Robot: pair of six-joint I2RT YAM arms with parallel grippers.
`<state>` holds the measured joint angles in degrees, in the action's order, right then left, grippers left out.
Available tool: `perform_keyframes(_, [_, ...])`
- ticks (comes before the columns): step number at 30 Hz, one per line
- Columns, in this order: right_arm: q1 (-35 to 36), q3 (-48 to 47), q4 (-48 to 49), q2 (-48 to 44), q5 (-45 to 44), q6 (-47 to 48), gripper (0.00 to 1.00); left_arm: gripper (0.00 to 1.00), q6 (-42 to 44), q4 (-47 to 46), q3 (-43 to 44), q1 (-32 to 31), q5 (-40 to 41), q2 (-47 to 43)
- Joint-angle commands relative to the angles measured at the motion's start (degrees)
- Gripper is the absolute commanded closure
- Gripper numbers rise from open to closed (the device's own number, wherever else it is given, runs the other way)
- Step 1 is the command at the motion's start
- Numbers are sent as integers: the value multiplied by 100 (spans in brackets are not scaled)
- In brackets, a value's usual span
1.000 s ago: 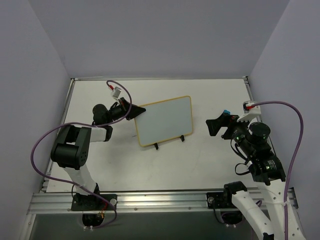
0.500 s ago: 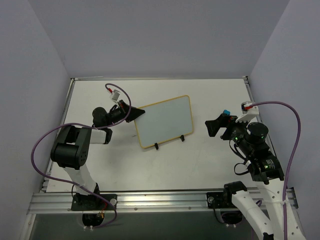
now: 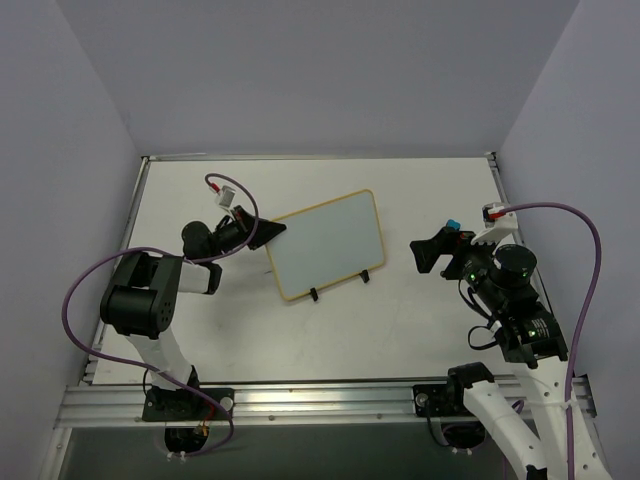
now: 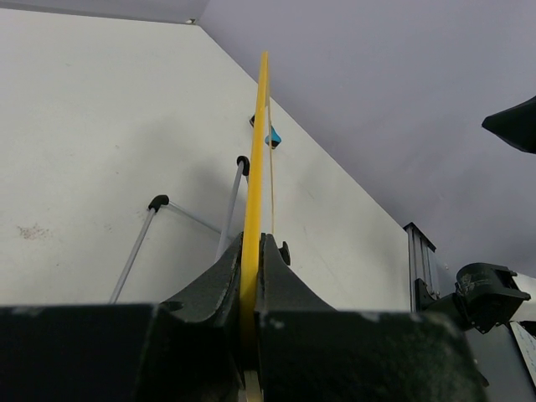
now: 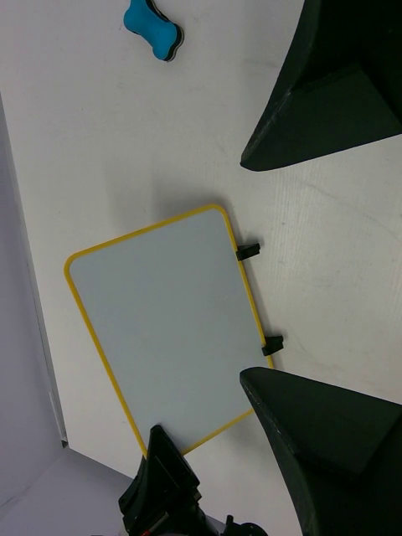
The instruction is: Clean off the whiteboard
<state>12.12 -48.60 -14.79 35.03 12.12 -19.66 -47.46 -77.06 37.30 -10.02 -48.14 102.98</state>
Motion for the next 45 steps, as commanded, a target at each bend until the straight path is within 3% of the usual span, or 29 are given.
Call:
perform_keyframes(1, [45, 0, 204, -31, 98, 32, 0, 98, 791, -1365, -144, 167, -152, -32])
perform_keyframes(14, [62, -9, 222, -5, 124, 32, 0, 96, 703, -1356, -197, 282, -275, -41])
perform_keyframes(21, [54, -9, 239, 31, 133, 32, 0, 78, 738, -1356, -232, 202, -196, -41])
perform_keyframes(23, [62, -18, 239, 31, 124, 32, 0, 66, 721, -1356, -258, 202, -135, -23])
perform_keyframes(31, [54, 8, 248, 13, 106, 32, 0, 54, 747, -1347, -276, 194, -73, -67])
perform_keyframes(34, [62, 17, 257, -4, 115, 24, 0, 43, 791, -1365, -363, 194, 76, -164])
perform_keyframes(35, [54, 26, 248, 4, 115, 24, 0, 36, 809, -1356, -442, 202, 172, -190])
perform_keyframes(36, [62, 26, 239, -4, 115, 24, 0, 6, 809, -1304, -486, 228, 286, -217])
perform_keyframes(45, [89, 8, 195, -48, 62, 68, 0, 6, 695, -1303, -662, 308, 744, -340])
